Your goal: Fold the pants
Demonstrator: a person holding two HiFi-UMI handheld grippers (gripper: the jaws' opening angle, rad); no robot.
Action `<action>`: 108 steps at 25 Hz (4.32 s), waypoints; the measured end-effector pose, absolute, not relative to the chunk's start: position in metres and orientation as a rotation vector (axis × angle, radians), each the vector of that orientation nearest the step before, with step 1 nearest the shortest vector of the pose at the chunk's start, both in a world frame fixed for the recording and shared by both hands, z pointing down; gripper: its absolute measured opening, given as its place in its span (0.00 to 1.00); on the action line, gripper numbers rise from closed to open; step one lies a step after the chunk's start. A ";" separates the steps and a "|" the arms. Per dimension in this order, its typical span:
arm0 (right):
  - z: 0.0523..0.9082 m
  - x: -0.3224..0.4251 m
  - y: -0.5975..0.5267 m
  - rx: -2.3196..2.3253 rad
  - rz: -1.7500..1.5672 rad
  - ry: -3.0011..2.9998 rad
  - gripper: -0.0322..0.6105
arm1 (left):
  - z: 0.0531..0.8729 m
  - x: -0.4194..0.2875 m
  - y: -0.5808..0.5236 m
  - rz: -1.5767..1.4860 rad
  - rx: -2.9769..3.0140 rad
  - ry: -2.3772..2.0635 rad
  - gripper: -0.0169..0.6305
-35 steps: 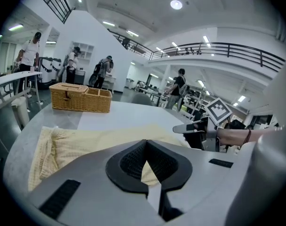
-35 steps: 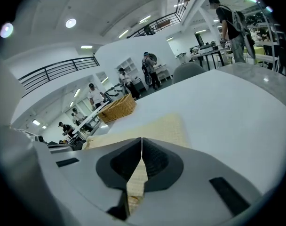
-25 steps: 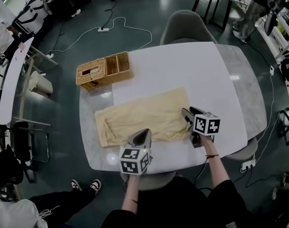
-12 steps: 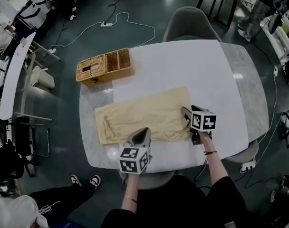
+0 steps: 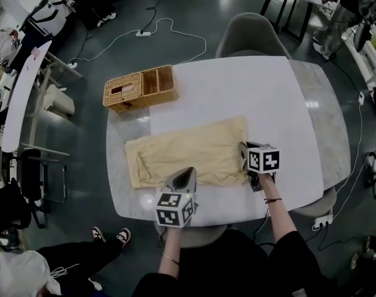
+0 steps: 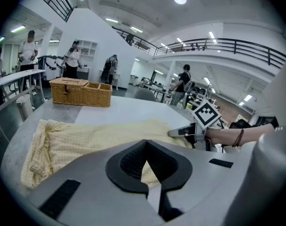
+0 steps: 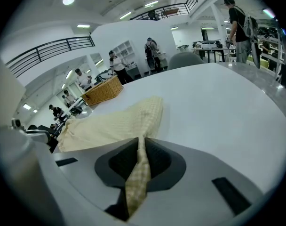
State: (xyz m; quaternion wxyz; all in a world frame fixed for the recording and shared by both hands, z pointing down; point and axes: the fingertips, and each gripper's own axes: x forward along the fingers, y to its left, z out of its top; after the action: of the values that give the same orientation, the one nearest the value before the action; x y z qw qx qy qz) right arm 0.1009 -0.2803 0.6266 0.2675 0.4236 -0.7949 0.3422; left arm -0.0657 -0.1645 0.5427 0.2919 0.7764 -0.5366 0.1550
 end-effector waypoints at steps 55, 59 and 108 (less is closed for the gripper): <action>0.464 -0.053 -0.229 1.185 0.943 -2.362 0.10 | 0.510 -0.236 -0.086 0.262 2.072 -1.543 0.04; 0.453 -0.075 -0.223 1.166 0.927 -2.388 0.10 | 0.509 -0.250 -0.082 0.255 2.067 -1.545 0.04; 0.548 -0.295 -0.181 0.882 0.738 -2.235 0.10 | 0.544 -0.352 -0.039 0.208 1.911 -1.614 0.04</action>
State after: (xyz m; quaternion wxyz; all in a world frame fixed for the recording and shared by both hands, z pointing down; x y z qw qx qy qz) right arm -0.2949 -0.1806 0.5482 0.3091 0.3336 -0.8457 0.2791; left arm -0.3516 -0.0391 0.5440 0.3107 0.7237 -0.6111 0.0787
